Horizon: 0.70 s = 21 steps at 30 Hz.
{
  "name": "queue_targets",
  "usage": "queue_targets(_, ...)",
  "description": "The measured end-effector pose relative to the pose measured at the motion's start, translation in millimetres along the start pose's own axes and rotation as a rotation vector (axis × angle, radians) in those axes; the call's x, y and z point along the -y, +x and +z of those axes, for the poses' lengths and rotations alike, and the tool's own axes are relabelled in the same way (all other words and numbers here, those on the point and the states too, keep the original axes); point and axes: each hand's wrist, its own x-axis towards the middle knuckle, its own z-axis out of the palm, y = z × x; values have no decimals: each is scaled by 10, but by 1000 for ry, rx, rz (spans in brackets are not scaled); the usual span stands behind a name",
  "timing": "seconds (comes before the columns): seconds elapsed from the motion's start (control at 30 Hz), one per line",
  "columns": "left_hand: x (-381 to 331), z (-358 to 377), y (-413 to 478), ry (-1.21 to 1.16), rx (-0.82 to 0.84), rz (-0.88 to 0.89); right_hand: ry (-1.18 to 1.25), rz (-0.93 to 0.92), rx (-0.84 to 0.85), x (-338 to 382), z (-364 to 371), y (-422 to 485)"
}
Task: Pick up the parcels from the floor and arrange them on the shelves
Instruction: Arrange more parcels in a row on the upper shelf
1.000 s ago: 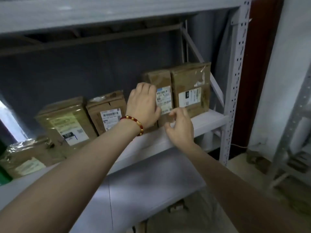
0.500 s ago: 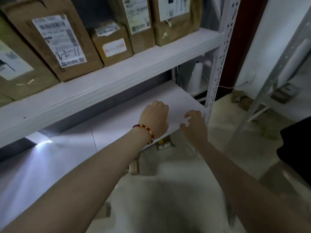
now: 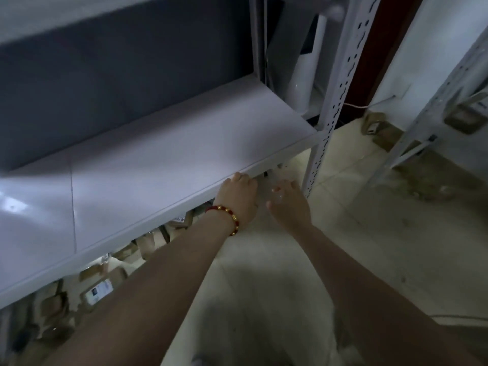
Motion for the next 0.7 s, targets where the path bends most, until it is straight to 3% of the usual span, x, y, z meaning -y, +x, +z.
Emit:
queue_targets(0.4, 695, 2602, 547, 49, 141, -72, 16, 45, 69, -1330, 2070, 574)
queue_targets(0.7, 1091, 4305, 1133, 89, 63, -166, 87, -7, -32, -2195, 3477, 1279)
